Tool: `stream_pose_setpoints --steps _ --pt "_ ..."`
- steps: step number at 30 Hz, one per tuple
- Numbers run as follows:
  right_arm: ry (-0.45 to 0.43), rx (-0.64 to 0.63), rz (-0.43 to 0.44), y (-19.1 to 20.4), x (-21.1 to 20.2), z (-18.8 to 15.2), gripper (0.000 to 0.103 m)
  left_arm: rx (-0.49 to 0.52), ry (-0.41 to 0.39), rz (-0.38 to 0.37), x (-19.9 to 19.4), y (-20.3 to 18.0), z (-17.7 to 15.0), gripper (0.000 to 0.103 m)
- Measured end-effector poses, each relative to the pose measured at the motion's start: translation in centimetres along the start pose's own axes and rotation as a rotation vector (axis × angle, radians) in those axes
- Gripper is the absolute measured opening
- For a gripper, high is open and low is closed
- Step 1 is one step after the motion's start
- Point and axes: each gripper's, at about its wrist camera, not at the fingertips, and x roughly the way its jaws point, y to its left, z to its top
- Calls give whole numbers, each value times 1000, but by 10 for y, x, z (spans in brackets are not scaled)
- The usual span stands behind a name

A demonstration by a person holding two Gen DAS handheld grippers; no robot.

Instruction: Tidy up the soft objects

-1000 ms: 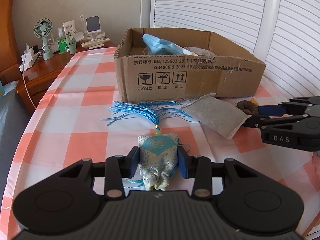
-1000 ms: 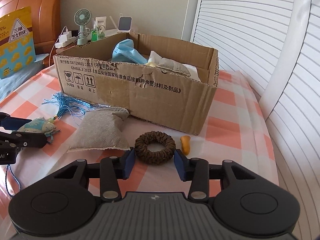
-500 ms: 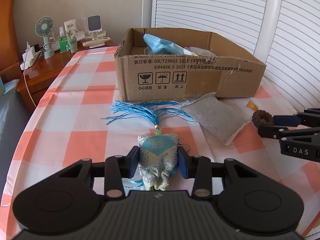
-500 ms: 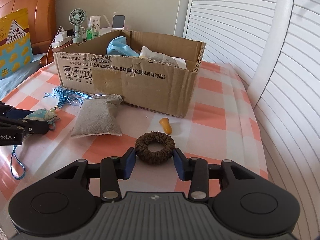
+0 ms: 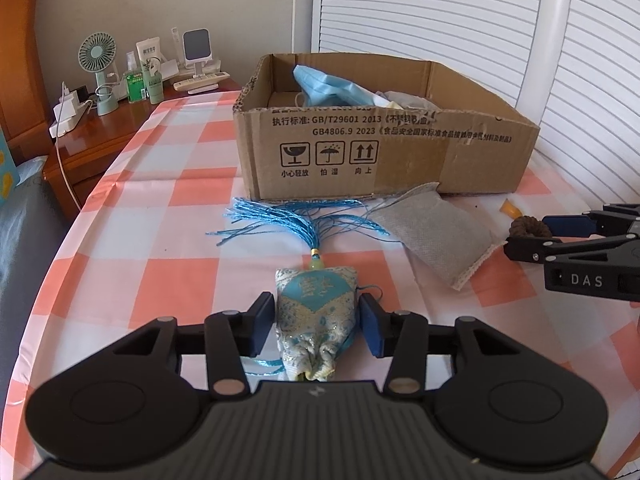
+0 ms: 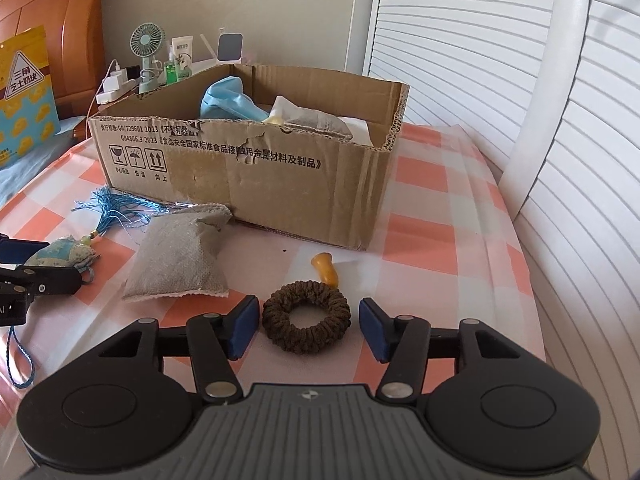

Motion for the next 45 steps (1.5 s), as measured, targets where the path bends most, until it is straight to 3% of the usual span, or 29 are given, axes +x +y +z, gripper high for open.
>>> stream_pose_setpoints --steps 6,11,22,35,45 --pt "0 -13 -13 2 -3 0 47 21 6 2 -2 -1 0 40" --pt "-6 -10 -13 -2 -11 -1 46 49 11 -9 -7 -1 1 35" --pt "-29 -62 17 -4 -43 1 46 109 18 -108 -41 17 24 33" --pt "-77 -93 73 -5 -84 3 46 263 -16 -195 -88 6 74 33" --pt "-122 -80 91 -12 -104 9 46 334 -109 -233 -89 -29 134 33"
